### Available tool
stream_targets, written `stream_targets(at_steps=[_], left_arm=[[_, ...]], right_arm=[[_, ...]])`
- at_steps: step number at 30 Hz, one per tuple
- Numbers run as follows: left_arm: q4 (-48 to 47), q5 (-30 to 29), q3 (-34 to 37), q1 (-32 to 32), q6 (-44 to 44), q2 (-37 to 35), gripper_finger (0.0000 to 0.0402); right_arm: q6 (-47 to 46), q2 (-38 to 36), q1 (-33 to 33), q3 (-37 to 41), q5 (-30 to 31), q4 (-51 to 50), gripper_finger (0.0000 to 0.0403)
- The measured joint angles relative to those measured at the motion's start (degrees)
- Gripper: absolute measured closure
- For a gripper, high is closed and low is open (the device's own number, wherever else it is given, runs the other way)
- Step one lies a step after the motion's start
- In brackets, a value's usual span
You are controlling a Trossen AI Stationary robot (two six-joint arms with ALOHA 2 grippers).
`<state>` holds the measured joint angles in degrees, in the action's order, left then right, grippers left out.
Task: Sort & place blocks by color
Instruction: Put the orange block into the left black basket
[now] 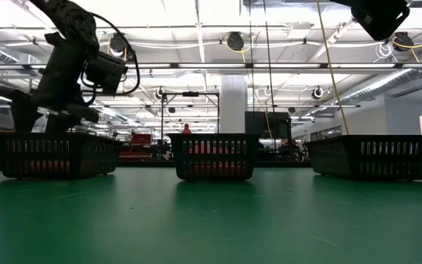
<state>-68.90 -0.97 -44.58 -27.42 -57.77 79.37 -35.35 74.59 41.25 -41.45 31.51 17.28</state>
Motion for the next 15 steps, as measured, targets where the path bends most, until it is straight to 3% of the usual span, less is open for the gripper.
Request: stream_targets(at_steps=[4,15], left_arm=[[2.60,3.06,3.21,0.00,-0.38,0.00,0.0146],[6.03,1.99,4.68,-2.83,1.39,0.07,0.0139]], right_arm=[[-0.32,0.00,0.14,0.00,-0.02,0.00,0.0103],[-0.42,0.00,0.24,0.00,-0.04,-0.02,0.0103]])
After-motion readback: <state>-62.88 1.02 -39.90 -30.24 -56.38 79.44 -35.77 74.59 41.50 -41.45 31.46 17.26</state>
